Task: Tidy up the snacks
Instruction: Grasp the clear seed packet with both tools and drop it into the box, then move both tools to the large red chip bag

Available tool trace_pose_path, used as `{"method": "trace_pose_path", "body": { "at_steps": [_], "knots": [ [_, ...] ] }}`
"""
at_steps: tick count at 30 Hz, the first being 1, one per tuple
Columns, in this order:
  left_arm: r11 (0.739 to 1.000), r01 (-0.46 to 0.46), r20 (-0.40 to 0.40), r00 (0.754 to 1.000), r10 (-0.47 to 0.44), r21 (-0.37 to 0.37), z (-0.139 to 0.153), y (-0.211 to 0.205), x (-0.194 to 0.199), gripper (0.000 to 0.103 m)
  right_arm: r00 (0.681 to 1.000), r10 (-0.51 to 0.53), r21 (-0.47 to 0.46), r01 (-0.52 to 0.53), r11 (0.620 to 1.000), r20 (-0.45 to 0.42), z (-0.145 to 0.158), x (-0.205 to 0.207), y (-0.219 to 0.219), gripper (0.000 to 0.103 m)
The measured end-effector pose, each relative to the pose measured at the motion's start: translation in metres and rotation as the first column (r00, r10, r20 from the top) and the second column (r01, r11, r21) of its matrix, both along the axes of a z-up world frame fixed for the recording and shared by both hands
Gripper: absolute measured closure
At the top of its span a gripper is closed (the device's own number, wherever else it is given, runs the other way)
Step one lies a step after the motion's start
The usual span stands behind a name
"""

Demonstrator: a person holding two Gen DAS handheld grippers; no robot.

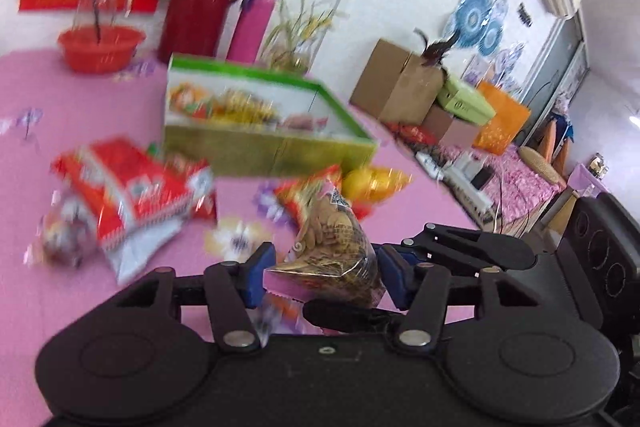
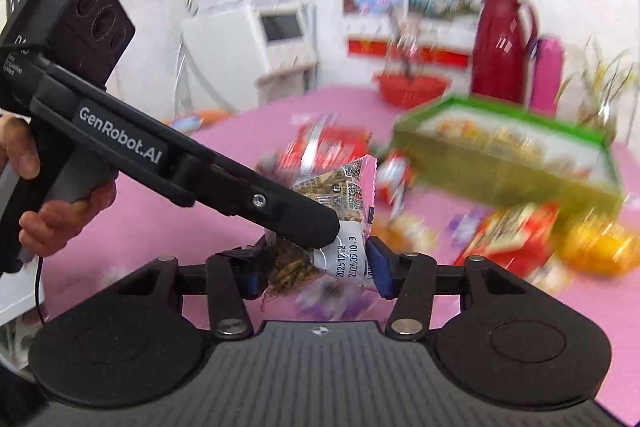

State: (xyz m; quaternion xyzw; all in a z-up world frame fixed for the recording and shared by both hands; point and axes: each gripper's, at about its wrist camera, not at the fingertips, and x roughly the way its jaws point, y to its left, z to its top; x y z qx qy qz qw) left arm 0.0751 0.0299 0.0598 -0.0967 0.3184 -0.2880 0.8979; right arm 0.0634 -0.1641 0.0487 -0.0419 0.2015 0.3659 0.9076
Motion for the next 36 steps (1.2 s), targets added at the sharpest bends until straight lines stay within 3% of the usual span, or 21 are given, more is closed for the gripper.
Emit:
{"method": "trace_pose_path", "body": {
  "at_steps": [9, 19, 21, 22, 23, 25, 30, 36],
  "knots": [
    [0.998, 0.056, 0.095, 0.994, -0.053, -0.030, 0.028, -0.044, 0.086, 0.074, 0.983, -0.139, 0.042, 0.135, 0.990, 0.118, 0.018, 0.067, -0.034, 0.018],
    [0.997, 0.070, 0.076, 0.995, -0.067, -0.040, 0.015, -0.071, 0.177, 0.074, 0.968, -0.227, 0.063, 0.221, 0.973, 0.108, 0.000, 0.137, -0.060, 0.019],
    [0.998, 0.057, 0.062, 0.997, -0.055, -0.027, 0.007, -0.073, 0.190, 0.068, 0.967, -0.234, 0.069, 0.228, 0.971, 0.098, -0.007, 0.149, -0.061, 0.017],
    [0.999, 0.037, 0.054, 0.998, -0.036, -0.017, 0.003, -0.073, 0.195, 0.053, 0.966, -0.241, 0.069, 0.235, 0.970, 0.092, -0.012, 0.154, -0.060, 0.009],
    [1.000, 0.013, 0.051, 0.999, -0.012, -0.009, -0.001, -0.072, 0.198, 0.025, 0.962, -0.259, 0.063, 0.254, 0.965, 0.084, -0.017, 0.158, -0.058, 0.000],
    [0.999, -0.034, 0.060, 0.998, 0.033, 0.005, -0.008, -0.068, 0.199, 0.000, 0.953, -0.296, 0.038, 0.294, 0.955, 0.067, -0.025, 0.165, -0.055, 0.000],
    [0.998, -0.040, 0.016, 0.999, 0.039, 0.044, -0.017, -0.062, 0.195, 0.000, 0.958, -0.283, 0.029, 0.282, 0.959, 0.045, -0.032, 0.158, -0.058, 0.000],
    [0.999, -0.046, 0.016, 0.999, 0.046, 0.023, -0.004, -0.052, 0.170, 0.000, 0.959, -0.279, 0.052, 0.277, 0.960, 0.048, -0.018, 0.140, -0.056, 0.000]
  ]
}}
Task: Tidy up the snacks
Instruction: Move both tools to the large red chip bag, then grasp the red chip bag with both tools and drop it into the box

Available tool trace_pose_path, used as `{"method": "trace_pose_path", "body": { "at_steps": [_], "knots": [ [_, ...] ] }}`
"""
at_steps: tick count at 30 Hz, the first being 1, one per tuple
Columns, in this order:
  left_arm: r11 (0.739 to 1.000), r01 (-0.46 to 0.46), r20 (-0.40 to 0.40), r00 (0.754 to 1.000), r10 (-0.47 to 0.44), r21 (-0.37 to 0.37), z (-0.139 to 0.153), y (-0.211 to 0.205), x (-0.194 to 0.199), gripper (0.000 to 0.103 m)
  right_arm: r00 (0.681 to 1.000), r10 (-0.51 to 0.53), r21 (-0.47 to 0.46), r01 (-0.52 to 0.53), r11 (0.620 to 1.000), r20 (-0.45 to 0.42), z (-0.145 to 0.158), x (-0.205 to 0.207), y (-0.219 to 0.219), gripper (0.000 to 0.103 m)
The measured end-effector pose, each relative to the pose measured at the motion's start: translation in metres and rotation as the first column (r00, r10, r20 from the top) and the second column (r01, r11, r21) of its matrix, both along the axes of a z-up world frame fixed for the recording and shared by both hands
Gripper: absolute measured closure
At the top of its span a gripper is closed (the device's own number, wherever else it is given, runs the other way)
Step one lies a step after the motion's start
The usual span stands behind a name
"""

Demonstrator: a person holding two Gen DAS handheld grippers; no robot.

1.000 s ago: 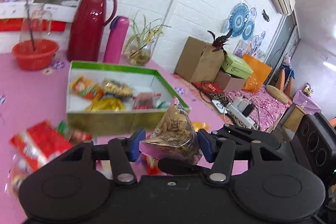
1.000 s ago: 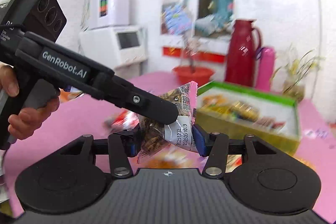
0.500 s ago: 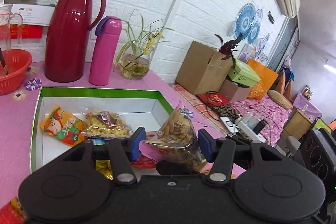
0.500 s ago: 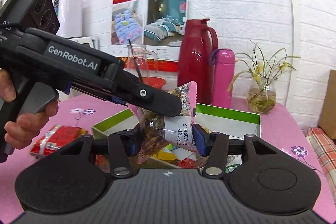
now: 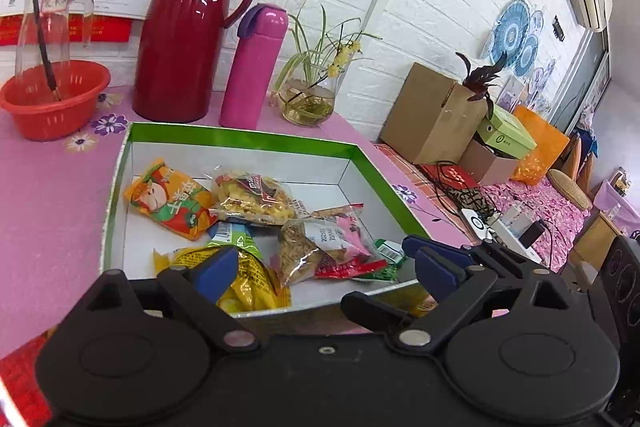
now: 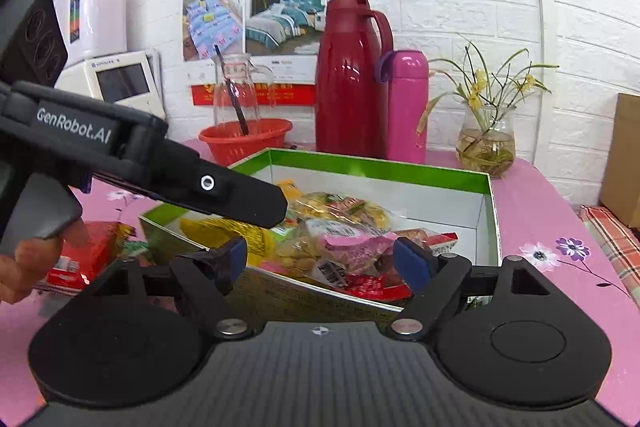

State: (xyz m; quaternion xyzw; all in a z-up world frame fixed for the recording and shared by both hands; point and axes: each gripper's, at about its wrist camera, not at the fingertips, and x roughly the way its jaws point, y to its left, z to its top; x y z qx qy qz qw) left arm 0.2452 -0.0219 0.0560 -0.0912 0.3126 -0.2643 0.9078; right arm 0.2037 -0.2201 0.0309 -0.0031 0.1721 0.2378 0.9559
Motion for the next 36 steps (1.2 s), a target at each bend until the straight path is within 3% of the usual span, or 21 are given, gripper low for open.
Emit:
{"method": "trace_pose_path", "body": {
  "at_steps": [5, 9, 18, 24, 26, 33, 36],
  "knots": [
    [0.999, -0.041, 0.038, 0.998, 0.041, 0.017, 0.022, 0.019, -0.038, 0.000, 0.997, 0.033, -0.011, -0.033, 0.999, 0.075, 0.019, -0.033, 0.007, 0.000],
    [0.991, -0.131, 0.056, 0.990, 0.129, 0.033, 0.030, 0.049, -0.070, 0.000, 0.991, 0.086, -0.029, -0.083, 0.996, 0.098, 0.028, -0.062, 0.016, 0.000],
    [0.952, -0.299, -0.009, 0.954, 0.300, 0.056, 0.008, 0.115, -0.098, 0.000, 0.974, 0.227, -0.036, -0.226, 0.973, 0.015, 0.025, -0.095, 0.049, 0.000],
    [0.934, -0.357, -0.111, 0.929, 0.354, -0.003, -0.014, 0.149, -0.090, 0.002, 0.958, 0.283, -0.040, -0.284, 0.958, -0.036, 0.017, -0.096, 0.075, 0.000],
    [0.934, -0.358, -0.125, 0.927, 0.353, -0.022, -0.018, 0.155, -0.090, 0.008, 0.952, 0.303, -0.046, -0.305, 0.951, -0.045, 0.013, -0.091, 0.086, 0.000],
    [0.928, -0.358, -0.169, 0.926, 0.338, -0.101, -0.030, 0.165, -0.084, 0.010, 0.926, 0.350, -0.025, -0.357, 0.934, -0.140, -0.001, -0.052, 0.121, 0.000],
    [0.931, -0.349, -0.186, 0.927, 0.326, -0.105, -0.036, 0.167, -0.079, 0.023, 0.916, 0.366, -0.017, -0.374, 0.927, -0.165, -0.006, -0.041, 0.133, 0.000]
  ]
}}
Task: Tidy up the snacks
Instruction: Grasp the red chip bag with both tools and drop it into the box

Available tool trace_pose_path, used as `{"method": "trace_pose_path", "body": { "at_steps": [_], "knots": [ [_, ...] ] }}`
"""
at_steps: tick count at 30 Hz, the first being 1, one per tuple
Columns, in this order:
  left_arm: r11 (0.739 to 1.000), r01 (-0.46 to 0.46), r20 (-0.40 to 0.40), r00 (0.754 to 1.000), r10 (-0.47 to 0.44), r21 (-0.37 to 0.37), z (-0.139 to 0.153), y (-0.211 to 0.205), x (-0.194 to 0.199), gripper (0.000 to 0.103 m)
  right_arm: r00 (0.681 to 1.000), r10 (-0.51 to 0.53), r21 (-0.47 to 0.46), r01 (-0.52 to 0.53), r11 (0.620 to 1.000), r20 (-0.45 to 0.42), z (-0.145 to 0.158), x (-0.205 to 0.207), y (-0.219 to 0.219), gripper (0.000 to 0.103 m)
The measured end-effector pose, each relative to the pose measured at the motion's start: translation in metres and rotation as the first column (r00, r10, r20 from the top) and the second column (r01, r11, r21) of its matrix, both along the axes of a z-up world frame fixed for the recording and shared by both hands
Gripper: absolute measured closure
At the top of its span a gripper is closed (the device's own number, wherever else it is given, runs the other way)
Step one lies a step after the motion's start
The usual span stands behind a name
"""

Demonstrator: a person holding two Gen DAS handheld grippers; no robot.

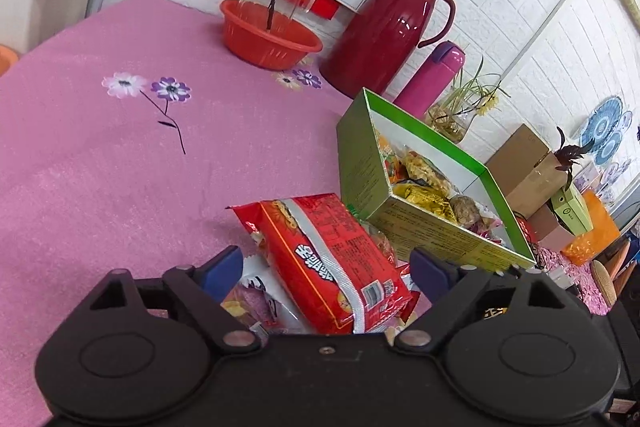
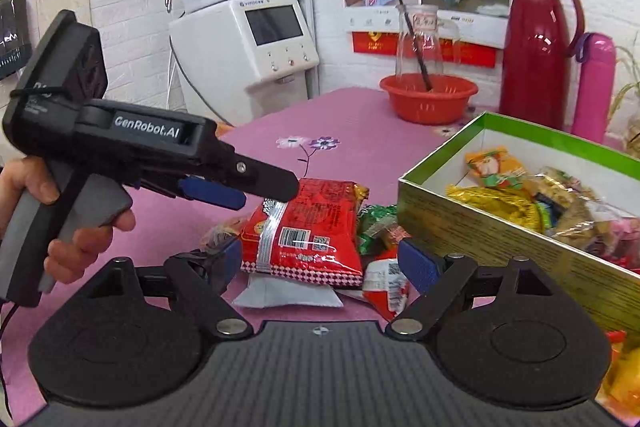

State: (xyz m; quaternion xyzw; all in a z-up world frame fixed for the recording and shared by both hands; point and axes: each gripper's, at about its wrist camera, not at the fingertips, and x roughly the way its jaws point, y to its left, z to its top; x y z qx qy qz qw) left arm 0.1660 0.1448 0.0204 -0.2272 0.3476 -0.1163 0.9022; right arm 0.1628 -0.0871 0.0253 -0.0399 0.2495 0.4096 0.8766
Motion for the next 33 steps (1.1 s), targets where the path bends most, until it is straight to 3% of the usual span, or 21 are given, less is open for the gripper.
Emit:
{"method": "trace_pose_path", "body": {
  "at_steps": [6, 10, 12, 15, 19, 33],
  "knots": [
    [0.999, 0.017, -0.021, 1.000, -0.018, -0.036, -0.009, 0.005, 0.011, 0.055, 1.000, 0.025, -0.046, -0.025, 0.999, -0.015, -0.009, 0.020, 0.022, 0.000],
    [0.999, 0.019, -0.042, 0.999, -0.020, -0.034, -0.014, 0.005, 0.016, 0.099, 0.994, 0.041, -0.029, -0.044, 0.999, -0.097, -0.015, 0.031, 0.027, 0.000],
    [0.999, 0.023, -0.034, 0.999, -0.024, -0.032, -0.015, 0.003, 0.014, 0.100, 0.989, 0.049, -0.006, -0.051, 0.999, -0.137, -0.016, 0.031, 0.025, 0.000],
    [0.999, 0.025, -0.025, 0.999, -0.026, -0.023, -0.011, 0.000, 0.009, 0.103, 0.992, 0.039, -0.012, -0.041, 0.999, -0.118, -0.014, 0.022, 0.022, 0.004],
    [1.000, 0.027, 0.005, 1.000, -0.027, 0.002, -0.001, -0.009, -0.001, 0.103, 0.998, 0.005, -0.029, -0.007, 1.000, -0.066, -0.009, 0.010, 0.015, 0.030],
    [0.989, 0.124, 0.169, 0.976, -0.135, 0.075, 0.056, -0.080, -0.006, 0.103, 0.986, -0.139, 0.099, 0.129, 0.987, 0.097, 0.025, -0.012, -0.054, 0.033]
  ]
}}
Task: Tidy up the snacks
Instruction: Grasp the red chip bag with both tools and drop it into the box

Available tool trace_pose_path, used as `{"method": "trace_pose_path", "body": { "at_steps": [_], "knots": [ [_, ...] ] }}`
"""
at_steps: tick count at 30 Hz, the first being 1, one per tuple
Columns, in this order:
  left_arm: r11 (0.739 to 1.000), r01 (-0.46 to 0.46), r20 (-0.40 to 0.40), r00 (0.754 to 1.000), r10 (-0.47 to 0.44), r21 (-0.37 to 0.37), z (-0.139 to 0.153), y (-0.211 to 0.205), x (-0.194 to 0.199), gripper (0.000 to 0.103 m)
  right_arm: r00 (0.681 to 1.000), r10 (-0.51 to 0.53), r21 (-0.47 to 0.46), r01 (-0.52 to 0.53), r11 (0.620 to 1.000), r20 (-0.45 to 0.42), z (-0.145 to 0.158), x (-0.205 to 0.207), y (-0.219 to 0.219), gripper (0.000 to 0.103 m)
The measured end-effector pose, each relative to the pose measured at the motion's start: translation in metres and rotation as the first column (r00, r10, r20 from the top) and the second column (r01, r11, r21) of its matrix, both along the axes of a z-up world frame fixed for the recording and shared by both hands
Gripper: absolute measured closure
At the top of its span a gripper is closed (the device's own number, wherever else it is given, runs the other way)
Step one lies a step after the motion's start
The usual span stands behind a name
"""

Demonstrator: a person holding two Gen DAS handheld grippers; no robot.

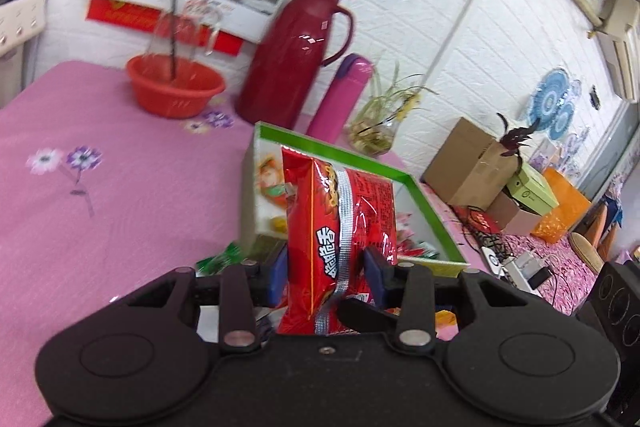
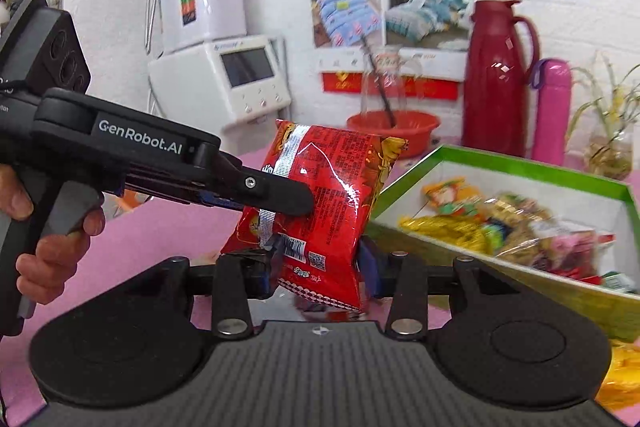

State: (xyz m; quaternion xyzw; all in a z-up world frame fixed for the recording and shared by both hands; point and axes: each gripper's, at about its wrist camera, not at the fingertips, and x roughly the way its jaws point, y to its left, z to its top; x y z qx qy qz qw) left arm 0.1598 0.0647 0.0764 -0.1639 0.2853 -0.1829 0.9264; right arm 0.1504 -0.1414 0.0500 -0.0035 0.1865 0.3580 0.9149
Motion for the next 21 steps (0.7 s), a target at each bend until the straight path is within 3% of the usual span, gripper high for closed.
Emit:
{"method": "trace_pose_path", "body": {
  "at_steps": [11, 21],
  "knots": [
    [0.992, 0.123, 0.054, 0.991, -0.124, 0.009, 0.029, -0.070, 0.056, 0.103, 0.983, -0.172, 0.091, 0.166, 0.982, 0.067, 0.019, 0.025, -0.061, 0.033],
    [0.976, 0.217, 0.067, 0.974, -0.216, -0.010, 0.019, -0.125, 0.119, 0.103, 0.955, -0.286, 0.114, 0.277, 0.954, 0.072, 0.011, 0.065, -0.112, 0.033]
  ]
}}
